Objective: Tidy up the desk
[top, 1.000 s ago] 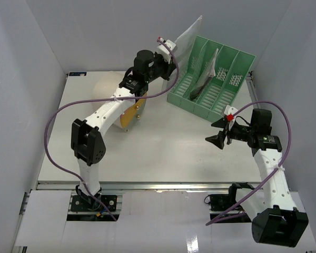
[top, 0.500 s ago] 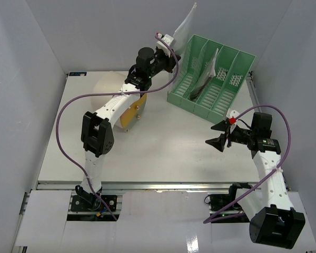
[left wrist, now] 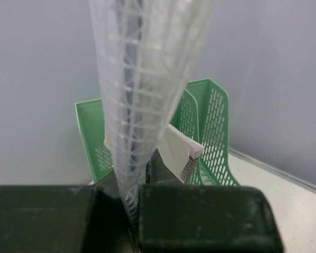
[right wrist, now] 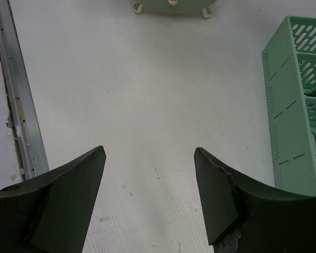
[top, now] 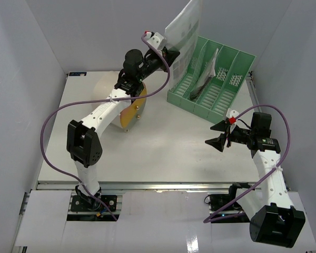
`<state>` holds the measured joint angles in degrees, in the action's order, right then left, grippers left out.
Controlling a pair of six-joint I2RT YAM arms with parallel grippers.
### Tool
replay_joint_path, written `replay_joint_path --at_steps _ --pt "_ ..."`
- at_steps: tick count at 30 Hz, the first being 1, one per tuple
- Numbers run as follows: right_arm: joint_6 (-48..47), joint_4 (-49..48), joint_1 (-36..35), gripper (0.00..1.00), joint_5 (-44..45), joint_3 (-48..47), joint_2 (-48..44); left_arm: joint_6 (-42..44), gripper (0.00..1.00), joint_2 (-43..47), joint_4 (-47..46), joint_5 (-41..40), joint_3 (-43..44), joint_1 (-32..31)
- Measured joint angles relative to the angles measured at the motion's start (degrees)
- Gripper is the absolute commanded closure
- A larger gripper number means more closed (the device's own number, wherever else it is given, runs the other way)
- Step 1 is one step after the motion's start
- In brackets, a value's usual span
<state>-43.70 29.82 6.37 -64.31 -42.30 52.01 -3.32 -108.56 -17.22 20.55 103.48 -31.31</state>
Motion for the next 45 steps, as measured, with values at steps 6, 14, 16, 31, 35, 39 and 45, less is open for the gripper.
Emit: replay_joint_path --at_steps 6,14,16,31,35,39,45 --pt "0.0 0.0 0.0 0.26 -0.2 0.0 0.0 -0.3 1.0 -0.8 -0.7 0.5 0.9 -0.2" --pt "0.0 0.0 0.0 0.26 -0.3 0.0 -0.2 0.4 1.0 -11.3 2.0 -0.1 11.2 -0.2" --pt "0.0 0.0 0.0 0.26 -0.3 0.0 -0.2 0.4 1.0 -14.4 2.3 0.1 14.1 -0.2" --pt "-0.2 0.0 0.0 0.26 -0.4 0.0 -0.2 0.1 1.0 -25.1 -2.3 2.9 15.5 0.9" --pt "-0.2 0.0 0.0 0.26 -0.4 0.0 -0.2 0.4 1.0 -25.2 -4.1 2.8 15.5 1.0" --pt "-0.2 0.0 0.0 0.26 -0.4 0.0 -0.2 0.8 1.0 -26.2 -5.1 2.8 17.3 1.2" --pt "-0.2 0.0 0.0 0.25 -0.4 0.0 -0.2 1.2 1.0 -29.5 -7.7 2.9 20.6 1.2"
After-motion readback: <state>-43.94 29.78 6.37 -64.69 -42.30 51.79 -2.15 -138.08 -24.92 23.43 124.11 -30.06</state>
